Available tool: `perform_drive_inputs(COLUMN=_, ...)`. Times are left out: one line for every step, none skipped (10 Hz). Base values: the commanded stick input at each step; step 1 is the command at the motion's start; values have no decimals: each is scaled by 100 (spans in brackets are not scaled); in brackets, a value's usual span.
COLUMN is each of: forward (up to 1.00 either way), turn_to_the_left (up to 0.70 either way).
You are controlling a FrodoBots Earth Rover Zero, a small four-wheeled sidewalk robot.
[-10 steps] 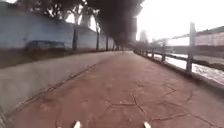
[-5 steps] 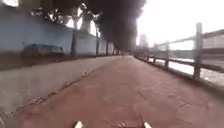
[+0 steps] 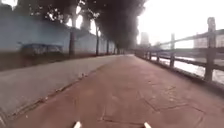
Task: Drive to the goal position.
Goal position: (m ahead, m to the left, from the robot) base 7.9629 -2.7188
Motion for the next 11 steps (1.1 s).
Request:
perform_drive_inputs(forward=70, turn_to_the_left=0)
perform_drive_inputs(forward=70, turn_to_the_left=0)
perform_drive_inputs(forward=70, turn_to_the_left=0)
perform_drive_inputs(forward=70, turn_to_the_left=0)
perform_drive_inputs(forward=70, turn_to_the_left=0)
perform_drive_inputs(forward=70, turn_to_the_left=0)
perform_drive_inputs(forward=70, turn_to_the_left=0)
perform_drive_inputs(forward=70, turn_to_the_left=0)
perform_drive_inputs(forward=70, turn_to_the_left=0)
perform_drive_inputs(forward=70, turn_to_the_left=0)
perform_drive_inputs(forward=70, turn_to_the_left=0)
